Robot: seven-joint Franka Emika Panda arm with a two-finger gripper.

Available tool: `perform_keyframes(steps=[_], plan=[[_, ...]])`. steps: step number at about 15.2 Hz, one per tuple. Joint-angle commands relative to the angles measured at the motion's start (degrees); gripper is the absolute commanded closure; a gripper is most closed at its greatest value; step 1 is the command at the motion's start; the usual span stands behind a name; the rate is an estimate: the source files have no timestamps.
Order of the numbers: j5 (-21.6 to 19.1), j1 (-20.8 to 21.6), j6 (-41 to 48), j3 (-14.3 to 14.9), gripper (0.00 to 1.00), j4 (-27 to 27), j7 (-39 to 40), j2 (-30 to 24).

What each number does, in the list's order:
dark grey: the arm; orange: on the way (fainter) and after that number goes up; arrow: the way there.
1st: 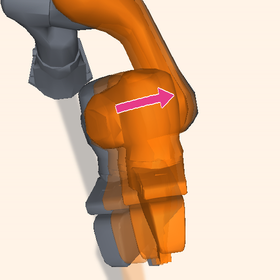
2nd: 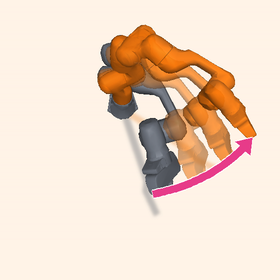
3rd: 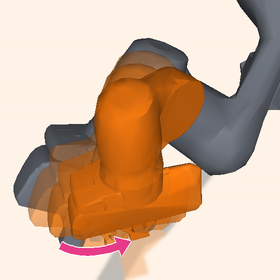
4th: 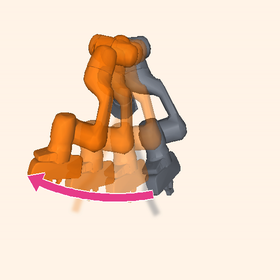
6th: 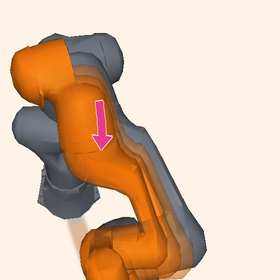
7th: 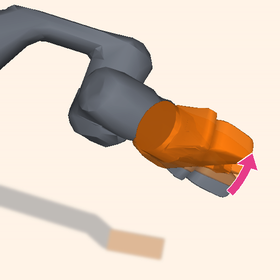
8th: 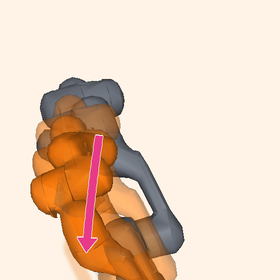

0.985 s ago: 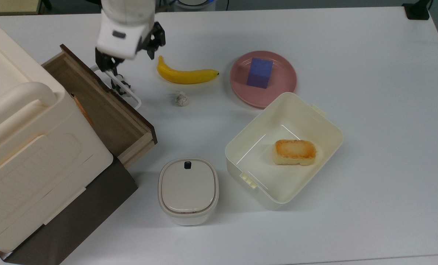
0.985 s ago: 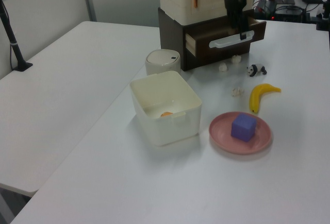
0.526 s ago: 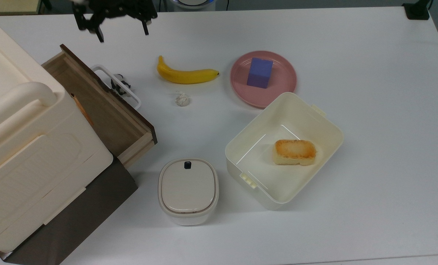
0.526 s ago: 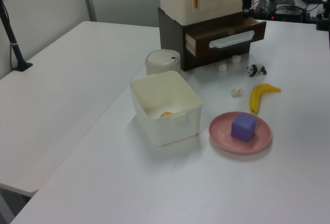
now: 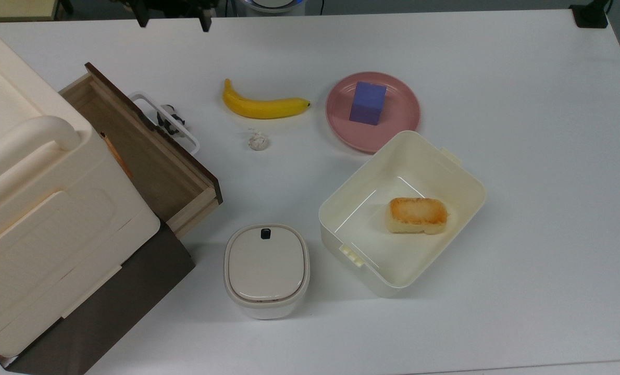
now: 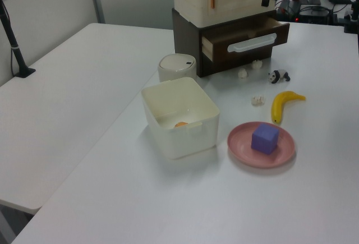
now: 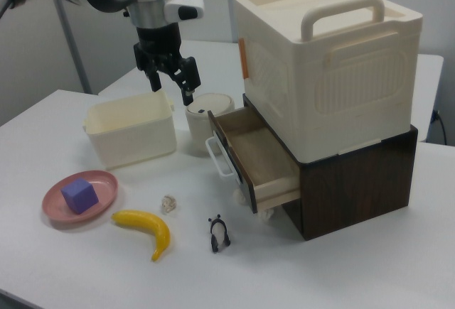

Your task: Slide open the drawer

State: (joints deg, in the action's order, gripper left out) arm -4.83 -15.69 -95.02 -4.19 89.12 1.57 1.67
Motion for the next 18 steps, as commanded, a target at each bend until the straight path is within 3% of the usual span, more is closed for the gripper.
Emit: perform_keyframes(steps=[1, 3, 5, 15, 18], plan=[[-5.53, 7.50, 1.15, 11.10, 0.00, 0.44, -6.21, -3.24], [-5.98, 11.28, 1.06, 15.68, 0.00, 0.36, -7.45, -3.42], [-6.07, 13.40, 0.97, 18.06, 0.00, -0.08, -9.20, -3.42], [-5.81, 13.94, 0.80, 17.64, 0.00, -0.44, -8.42, -3.60], [-4.93, 13.94, 1.32, 16.06, 0.00, -0.09, -2.48, -3.60]])
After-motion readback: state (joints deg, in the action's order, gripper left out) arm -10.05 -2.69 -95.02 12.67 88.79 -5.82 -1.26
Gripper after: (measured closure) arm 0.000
